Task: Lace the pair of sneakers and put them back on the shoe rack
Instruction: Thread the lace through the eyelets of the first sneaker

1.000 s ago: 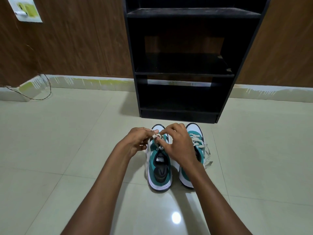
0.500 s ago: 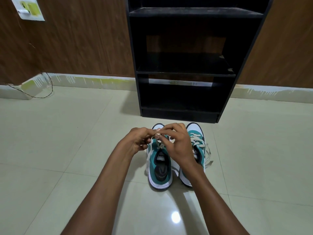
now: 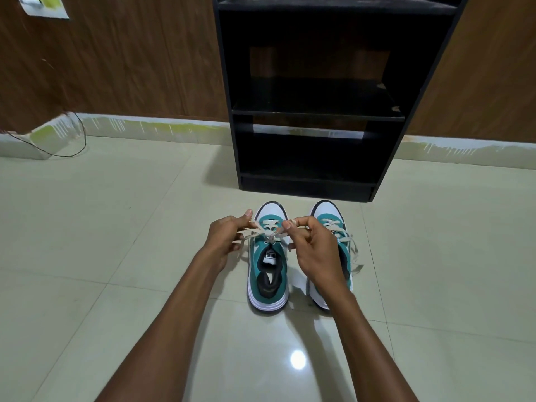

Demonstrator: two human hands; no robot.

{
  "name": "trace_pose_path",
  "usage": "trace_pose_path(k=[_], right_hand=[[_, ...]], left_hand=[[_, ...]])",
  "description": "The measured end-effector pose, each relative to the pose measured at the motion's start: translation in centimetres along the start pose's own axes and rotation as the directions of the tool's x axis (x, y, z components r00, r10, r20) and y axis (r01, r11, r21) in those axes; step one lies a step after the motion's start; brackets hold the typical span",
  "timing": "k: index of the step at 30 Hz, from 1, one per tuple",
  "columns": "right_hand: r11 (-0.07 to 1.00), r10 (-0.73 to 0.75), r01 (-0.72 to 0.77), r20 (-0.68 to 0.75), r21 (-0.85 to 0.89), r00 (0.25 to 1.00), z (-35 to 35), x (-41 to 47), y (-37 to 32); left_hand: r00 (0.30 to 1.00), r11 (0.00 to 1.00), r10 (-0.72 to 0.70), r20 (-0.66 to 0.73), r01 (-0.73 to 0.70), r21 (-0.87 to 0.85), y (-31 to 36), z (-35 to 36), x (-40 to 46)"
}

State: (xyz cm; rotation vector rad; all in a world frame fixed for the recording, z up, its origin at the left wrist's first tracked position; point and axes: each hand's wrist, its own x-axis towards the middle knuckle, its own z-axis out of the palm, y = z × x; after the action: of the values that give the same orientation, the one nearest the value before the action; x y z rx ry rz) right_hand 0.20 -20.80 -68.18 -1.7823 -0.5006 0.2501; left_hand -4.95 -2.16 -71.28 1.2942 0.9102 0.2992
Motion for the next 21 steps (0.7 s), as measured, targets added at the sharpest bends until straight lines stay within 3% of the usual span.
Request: trace_pose_path(k=[4, 7, 12, 15, 19, 21], right_hand=[[1.000, -0.018, 0.018, -0.021, -0.001, 1.000, -0.1, 0.3, -0.5], [0.960, 0.092, -0.097, 0.032, 0.261, 0.995, 0.3, 0.3, -1.0], [0.701, 0.134, -0.239, 0.205, 0.672, 0.970, 0.7, -0.4, -1.0], [0.700, 0.150, -0.265, 0.227, 0.663, 0.962, 0.7, -1.3, -0.3], [0.804, 0.198, -0.270, 0.190, 0.530, 0.962, 0.6, -1.9, 0.4], [0.842, 0.208, -0.270, 0.180, 0.468, 0.961, 0.7, -2.2, 0.4]], left_hand=[[0.987, 0.989, 0.016, 0.161, 0.008, -0.148, 0.7, 0.2, -0.4], [0.974, 0.939, -0.017, 0.226, 0.092, -0.330, 1.0, 0.9, -0.8], [0.971, 0.808, 0.017, 0.237, 0.127, -0.576, 0.8, 1.6, -1.0], [0.984, 0.734, 0.036, 0.176, 0.094, -0.672, 0.0, 2.3, -0.6], [0.994, 0.632, -0.021, 0.104, 0.094, -0.770, -0.3, 2.7, 0.4], [0.993, 0.629, -0.036, 0.109, 0.108, -0.770, -0.3, 2.7, 1.0]])
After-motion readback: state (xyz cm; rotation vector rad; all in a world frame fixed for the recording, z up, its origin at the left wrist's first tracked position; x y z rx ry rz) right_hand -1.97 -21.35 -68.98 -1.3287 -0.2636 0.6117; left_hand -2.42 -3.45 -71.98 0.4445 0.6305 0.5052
